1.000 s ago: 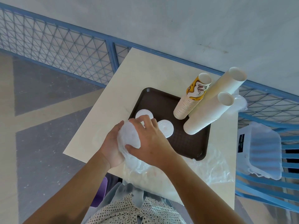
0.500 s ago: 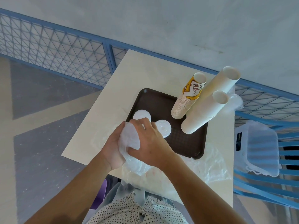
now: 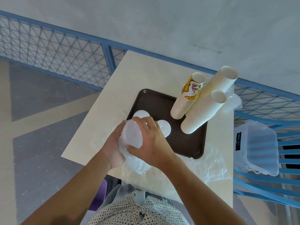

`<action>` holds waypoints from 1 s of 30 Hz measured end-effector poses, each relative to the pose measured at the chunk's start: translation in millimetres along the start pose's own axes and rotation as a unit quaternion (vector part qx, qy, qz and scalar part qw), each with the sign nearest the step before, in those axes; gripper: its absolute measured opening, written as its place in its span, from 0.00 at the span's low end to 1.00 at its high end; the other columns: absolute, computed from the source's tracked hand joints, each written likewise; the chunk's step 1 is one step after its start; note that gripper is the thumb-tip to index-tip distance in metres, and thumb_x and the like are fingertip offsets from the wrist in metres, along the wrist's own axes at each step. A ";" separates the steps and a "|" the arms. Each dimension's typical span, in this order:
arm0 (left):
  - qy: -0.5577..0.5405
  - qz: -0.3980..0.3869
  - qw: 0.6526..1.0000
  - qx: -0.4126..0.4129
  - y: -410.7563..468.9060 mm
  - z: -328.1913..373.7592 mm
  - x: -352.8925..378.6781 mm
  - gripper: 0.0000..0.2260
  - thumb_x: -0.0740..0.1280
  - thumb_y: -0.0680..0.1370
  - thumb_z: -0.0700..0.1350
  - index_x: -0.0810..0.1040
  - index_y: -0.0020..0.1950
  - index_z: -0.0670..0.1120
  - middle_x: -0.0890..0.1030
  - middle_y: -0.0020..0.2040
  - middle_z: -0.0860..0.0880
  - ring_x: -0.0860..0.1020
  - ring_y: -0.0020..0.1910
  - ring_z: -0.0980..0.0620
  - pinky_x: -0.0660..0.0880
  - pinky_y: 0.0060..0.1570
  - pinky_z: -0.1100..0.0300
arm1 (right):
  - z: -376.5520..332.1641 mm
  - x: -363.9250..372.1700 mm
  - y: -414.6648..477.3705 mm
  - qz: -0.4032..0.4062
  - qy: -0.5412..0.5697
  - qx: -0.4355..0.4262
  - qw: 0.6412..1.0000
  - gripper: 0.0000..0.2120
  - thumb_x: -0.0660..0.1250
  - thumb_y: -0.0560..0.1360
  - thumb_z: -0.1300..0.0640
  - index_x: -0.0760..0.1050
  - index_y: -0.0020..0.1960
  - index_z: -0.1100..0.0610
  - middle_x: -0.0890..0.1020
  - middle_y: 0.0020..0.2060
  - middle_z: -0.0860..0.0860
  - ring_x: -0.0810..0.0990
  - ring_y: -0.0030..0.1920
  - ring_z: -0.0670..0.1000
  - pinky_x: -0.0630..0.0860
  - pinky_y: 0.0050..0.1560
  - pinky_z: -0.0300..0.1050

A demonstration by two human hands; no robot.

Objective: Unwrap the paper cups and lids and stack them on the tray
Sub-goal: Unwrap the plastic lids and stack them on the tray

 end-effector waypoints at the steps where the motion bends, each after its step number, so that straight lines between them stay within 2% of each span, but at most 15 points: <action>1: -0.004 -0.012 1.000 -0.008 -0.4 0.2 1.1 0.14 0.52 0.89 0.50 0.78 0.57 0.53 0.88 0.42 0.54 0.87 0.39 0.56 0.82 0.36 0.61 | 0.8 1.1 0.2 -0.003 0.005 0.004 1.000 0.43 0.80 0.68 0.41 0.65 0.77 0.49 0.70 0.69 0.50 0.72 0.64 0.55 0.77 0.58 0.51; 3: 0.009 -0.007 1.000 -0.001 -3.9 3.9 3.6 0.14 0.51 0.89 0.49 0.77 0.56 0.53 0.88 0.40 0.56 0.86 0.37 0.58 0.81 0.33 0.63 | 2.8 1.8 0.9 -0.008 0.011 0.009 1.000 0.43 0.80 0.68 0.41 0.64 0.77 0.48 0.70 0.69 0.50 0.72 0.64 0.55 0.77 0.59 0.52; 7: -0.004 0.002 1.000 -0.006 -2.4 -3.8 -2.0 0.12 0.56 0.87 0.52 0.78 0.54 0.54 0.87 0.39 0.54 0.86 0.37 0.55 0.83 0.37 0.59 | 3.7 2.0 1.7 -0.013 0.012 0.010 1.000 0.43 0.79 0.68 0.41 0.64 0.77 0.48 0.71 0.69 0.51 0.72 0.65 0.54 0.78 0.60 0.53; 11: 0.010 -0.003 1.000 -0.007 -3.2 1.0 -0.3 0.15 0.53 0.87 0.52 0.78 0.55 0.52 0.88 0.46 0.49 0.85 0.43 0.49 0.83 0.42 0.56 | 1.4 1.7 1.3 -0.015 0.004 0.001 1.000 0.43 0.80 0.67 0.43 0.64 0.76 0.49 0.70 0.67 0.53 0.72 0.63 0.56 0.78 0.57 0.53; 12: 0.015 -0.006 1.000 -0.002 -2.2 1.9 0.1 0.15 0.52 0.88 0.52 0.78 0.55 0.51 0.87 0.47 0.49 0.85 0.43 0.50 0.82 0.41 0.57 | 1.0 1.7 1.2 -0.018 0.004 0.001 1.000 0.43 0.80 0.68 0.43 0.63 0.76 0.48 0.69 0.68 0.53 0.71 0.64 0.56 0.78 0.58 0.52; 15: 0.040 0.004 0.999 -0.002 0.9 0.8 -3.4 0.15 0.51 0.88 0.48 0.76 0.54 0.49 0.87 0.37 0.51 0.85 0.33 0.55 0.81 0.31 0.63 | -0.6 1.9 0.7 -0.015 0.005 -0.001 1.000 0.43 0.80 0.68 0.44 0.63 0.76 0.49 0.69 0.68 0.53 0.72 0.64 0.56 0.78 0.58 0.52; 19: 0.055 -0.017 0.998 0.006 2.8 2.8 -4.7 0.12 0.54 0.88 0.45 0.75 0.64 0.49 0.86 0.46 0.51 0.86 0.37 0.58 0.80 0.32 0.64 | -3.2 1.0 -0.7 0.001 -0.002 -0.009 1.000 0.43 0.80 0.67 0.44 0.64 0.76 0.50 0.71 0.67 0.53 0.73 0.62 0.55 0.79 0.56 0.51; 23: 0.076 -0.029 0.997 0.005 2.0 2.6 -2.0 0.12 0.53 0.89 0.40 0.75 0.60 0.50 0.86 0.45 0.53 0.84 0.35 0.63 0.79 0.31 0.68 | -3.3 -0.9 -0.5 0.002 -0.003 -0.007 1.000 0.43 0.80 0.68 0.44 0.64 0.76 0.50 0.71 0.67 0.53 0.72 0.62 0.55 0.77 0.56 0.50; 26: 0.083 -0.024 0.996 0.011 1.6 4.7 -2.0 0.12 0.53 0.89 0.45 0.77 0.59 0.50 0.88 0.42 0.55 0.86 0.39 0.57 0.81 0.34 0.64 | -3.7 -3.3 -0.3 0.000 -0.002 -0.001 1.000 0.43 0.79 0.68 0.43 0.65 0.77 0.50 0.70 0.67 0.53 0.72 0.63 0.54 0.77 0.57 0.50; 30: 0.053 -0.026 0.998 0.024 -2.5 6.8 -0.4 0.11 0.56 0.88 0.45 0.78 0.60 0.50 0.87 0.48 0.50 0.82 0.53 0.45 0.82 0.46 0.54 | -6.0 -7.2 1.2 0.013 -0.002 -0.004 1.000 0.43 0.80 0.67 0.44 0.66 0.77 0.52 0.71 0.66 0.53 0.72 0.62 0.54 0.77 0.57 0.51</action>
Point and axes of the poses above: each hand's wrist, its own y-axis towards the middle knuckle, its own x-axis out of the palm, z = x × y, the point moved 6 cm from there along y, towards the middle knuckle
